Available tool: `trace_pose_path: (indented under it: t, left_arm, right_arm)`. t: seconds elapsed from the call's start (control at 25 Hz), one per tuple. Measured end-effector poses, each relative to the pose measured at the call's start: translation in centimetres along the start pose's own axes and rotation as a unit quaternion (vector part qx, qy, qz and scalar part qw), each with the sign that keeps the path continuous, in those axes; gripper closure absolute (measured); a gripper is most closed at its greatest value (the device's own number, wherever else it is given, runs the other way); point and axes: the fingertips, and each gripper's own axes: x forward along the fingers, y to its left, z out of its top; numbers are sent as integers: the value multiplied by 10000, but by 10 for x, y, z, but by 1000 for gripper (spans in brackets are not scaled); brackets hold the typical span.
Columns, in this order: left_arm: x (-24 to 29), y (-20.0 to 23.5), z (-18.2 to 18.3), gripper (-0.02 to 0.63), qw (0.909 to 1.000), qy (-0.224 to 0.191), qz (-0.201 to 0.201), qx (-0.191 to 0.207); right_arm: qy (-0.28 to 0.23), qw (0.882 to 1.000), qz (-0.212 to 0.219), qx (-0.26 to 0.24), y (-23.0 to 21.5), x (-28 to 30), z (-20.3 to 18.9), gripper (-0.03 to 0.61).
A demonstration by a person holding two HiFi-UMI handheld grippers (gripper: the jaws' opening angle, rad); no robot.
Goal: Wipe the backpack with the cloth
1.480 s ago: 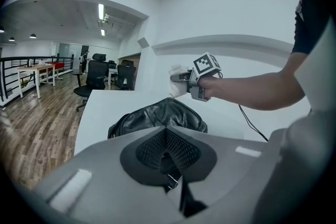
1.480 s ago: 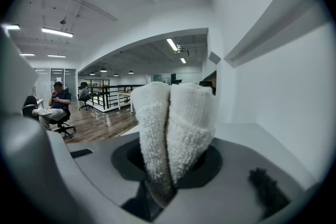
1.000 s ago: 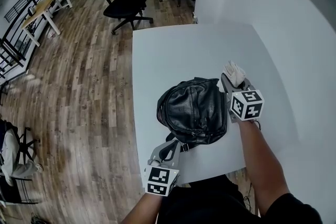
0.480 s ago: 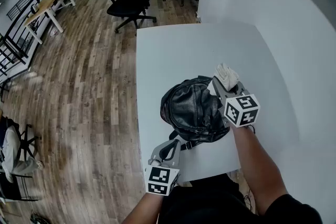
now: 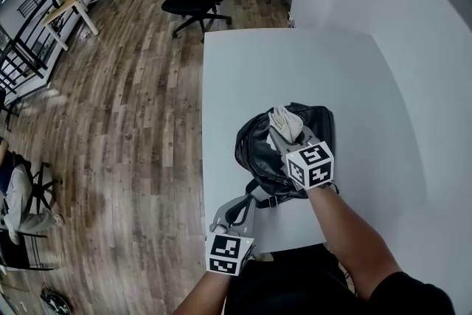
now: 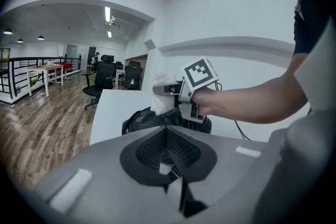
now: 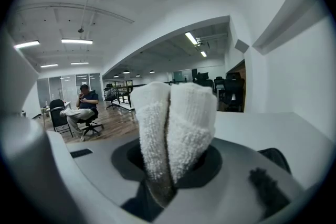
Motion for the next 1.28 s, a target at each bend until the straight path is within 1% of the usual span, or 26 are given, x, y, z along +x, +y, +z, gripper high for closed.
trace_pose_path:
  t: [0.28,0.6,0.92,1.28]
  left_arm:
    - [-7,9,-4,607,9999,22,140,-53]
    - [-12,21,-13,607,9993,51,305,-222]
    - [-9,25,-12,607,9994,51,308,-166]
    - [-7,22,-9,607,9995,38,258,-169]
  right_arm:
    - [242,9991,353,79,29,29,-23,479]
    - [368,9978,512,181,40,49,-35,479]
    - [463,9975,500,161,37,55,-44,479]
    - [373,9986,311,188,22,43,-35,479]
